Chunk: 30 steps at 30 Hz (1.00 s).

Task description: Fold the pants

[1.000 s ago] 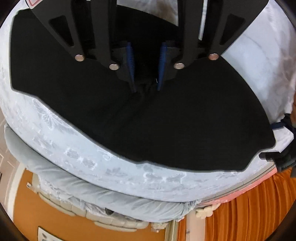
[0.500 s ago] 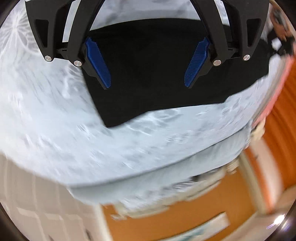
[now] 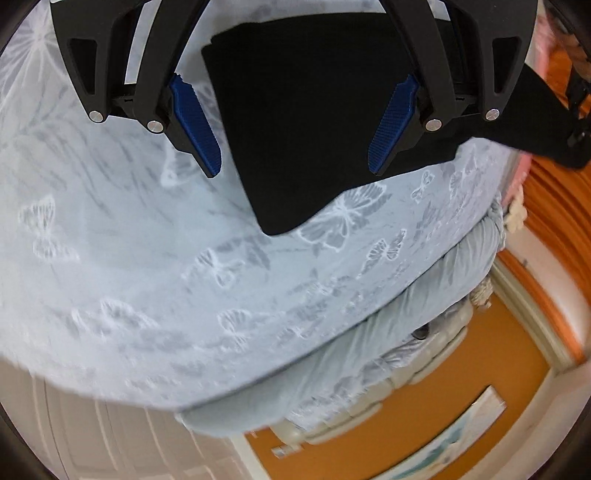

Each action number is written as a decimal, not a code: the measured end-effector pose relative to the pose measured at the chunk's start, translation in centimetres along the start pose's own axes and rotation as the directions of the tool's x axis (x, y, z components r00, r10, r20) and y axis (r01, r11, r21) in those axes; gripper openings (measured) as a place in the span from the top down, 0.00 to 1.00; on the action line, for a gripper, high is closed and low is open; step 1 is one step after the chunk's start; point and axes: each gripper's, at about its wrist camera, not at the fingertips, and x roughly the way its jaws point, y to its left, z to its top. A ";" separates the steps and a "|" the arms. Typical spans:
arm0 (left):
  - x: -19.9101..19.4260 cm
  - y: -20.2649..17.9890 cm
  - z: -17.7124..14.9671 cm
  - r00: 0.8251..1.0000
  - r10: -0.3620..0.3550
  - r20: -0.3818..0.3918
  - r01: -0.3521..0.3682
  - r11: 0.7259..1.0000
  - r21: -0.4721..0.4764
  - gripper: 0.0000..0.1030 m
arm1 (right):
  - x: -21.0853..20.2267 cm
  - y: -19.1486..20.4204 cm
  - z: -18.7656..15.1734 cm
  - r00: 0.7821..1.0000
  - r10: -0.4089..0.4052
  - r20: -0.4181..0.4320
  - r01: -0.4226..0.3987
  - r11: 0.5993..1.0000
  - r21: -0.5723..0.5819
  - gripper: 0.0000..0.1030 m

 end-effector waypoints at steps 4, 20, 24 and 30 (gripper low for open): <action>2.2 -7.6 -2.8 0.996 -0.055 -0.073 0.063 0.991 0.118 0.85 | -0.3 -2.6 1.2 0.999 0.039 -0.014 -0.037 0.992 0.119 0.23; 11.2 -17.1 -25.2 0.933 0.145 -0.330 0.037 0.872 0.488 0.68 | -2.2 -8.3 3.8 0.998 0.061 0.020 -0.064 0.950 0.306 0.23; 5.1 -16.3 -22.7 0.942 -0.018 -0.335 0.173 0.881 0.440 0.05 | -1.7 -6.8 3.9 0.996 0.092 -0.010 -0.088 0.968 0.236 0.23; -0.6 -8.1 -16.5 0.969 -0.004 -0.248 0.097 0.926 0.364 0.05 | 1.7 -1.8 1.9 0.974 0.120 -0.193 -0.115 0.993 0.038 0.23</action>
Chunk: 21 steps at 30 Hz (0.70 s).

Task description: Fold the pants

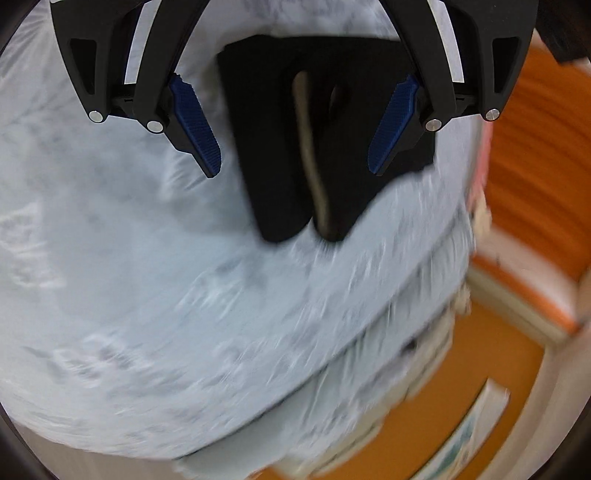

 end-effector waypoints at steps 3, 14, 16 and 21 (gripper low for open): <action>-0.5 6.3 -0.4 0.999 0.046 -0.012 -0.047 0.989 -0.139 0.05 | 2.6 1.5 -1.4 0.993 -0.106 -0.043 0.102 0.992 -0.073 0.22; 1.1 15.1 -2.2 0.996 0.082 -0.025 -0.086 0.959 -0.270 0.05 | 0.7 5.0 -2.5 0.991 -0.101 0.088 0.119 0.965 -0.235 0.74; 1.3 14.8 -2.1 0.997 0.072 -0.017 -0.074 0.962 -0.262 0.05 | -0.7 4.7 -2.5 0.992 -0.060 0.113 0.085 0.971 -0.223 0.75; 2.9 14.4 -2.5 0.996 0.077 -0.038 -0.084 0.968 -0.237 0.05 | 3.2 2.5 -3.2 0.976 -0.212 0.042 0.216 0.954 -0.209 0.58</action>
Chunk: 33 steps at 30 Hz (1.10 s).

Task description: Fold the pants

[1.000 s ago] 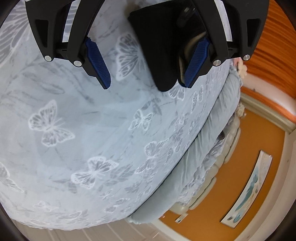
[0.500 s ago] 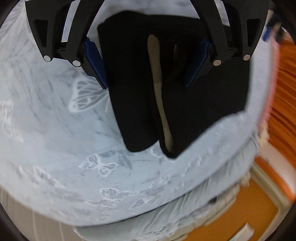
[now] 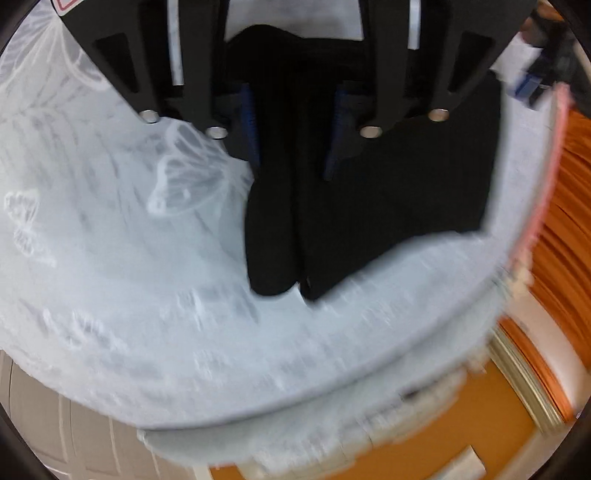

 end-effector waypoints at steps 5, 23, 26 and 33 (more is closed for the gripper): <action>-0.2 -0.2 -0.4 1.000 0.003 0.004 -0.003 1.000 0.003 0.05 | -3.4 0.9 0.5 0.992 0.019 0.123 -0.019 1.000 0.003 0.48; -0.2 -0.3 -0.3 0.999 -0.054 -0.003 0.054 0.999 -0.007 0.05 | -5.2 3.6 2.4 0.976 0.148 0.159 -0.127 0.983 -0.135 0.94; -0.2 -0.2 0.1 0.997 -0.083 -0.003 0.082 0.996 -0.023 0.05 | -6.2 2.2 1.7 0.977 0.071 0.201 -0.042 0.989 -0.144 0.93; 2.0 -1.5 0.9 0.988 -0.142 -0.062 0.139 0.989 -0.050 0.05 | -3.6 -0.6 1.0 0.996 0.000 0.092 -0.004 0.999 0.043 0.23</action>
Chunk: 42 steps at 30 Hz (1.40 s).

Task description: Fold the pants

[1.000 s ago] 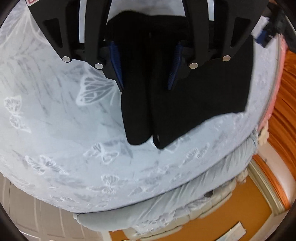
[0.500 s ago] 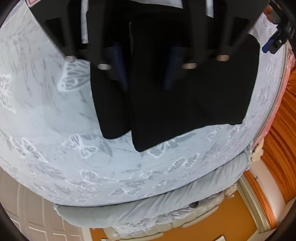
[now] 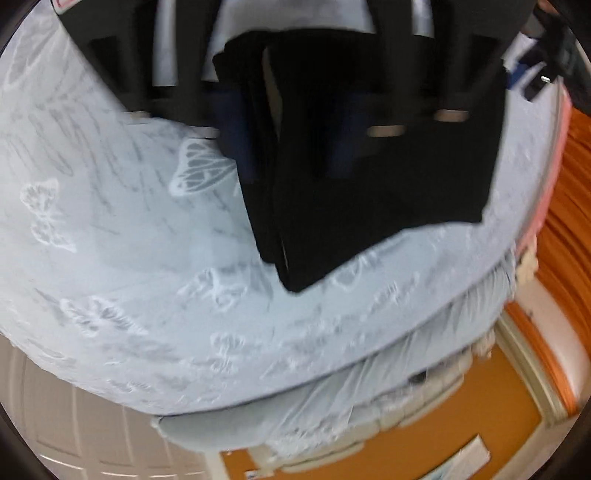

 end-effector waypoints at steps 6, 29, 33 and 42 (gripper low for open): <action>3.6 0.7 -0.1 0.994 0.047 -0.099 -0.056 0.994 -0.095 0.05 | 1.6 -1.2 -1.7 0.993 -0.037 -0.115 0.041 0.998 0.037 0.23; -6.2 0.1 -7.6 0.979 0.074 -0.189 -0.078 0.997 -0.017 0.63 | -7.2 -4.3 -8.1 0.929 0.247 -0.276 -0.232 0.969 0.085 0.45; -11.6 -3.8 -5.1 0.977 0.160 0.141 -0.180 0.974 0.139 0.43 | -12.1 -3.5 -4.0 0.982 0.184 0.037 -0.182 0.982 -0.051 0.33; -4.8 -6.1 -2.9 0.982 0.176 0.067 -0.185 0.970 0.160 0.31 | -0.7 3.1 -4.0 0.981 0.072 -0.181 -0.110 0.971 -0.214 0.74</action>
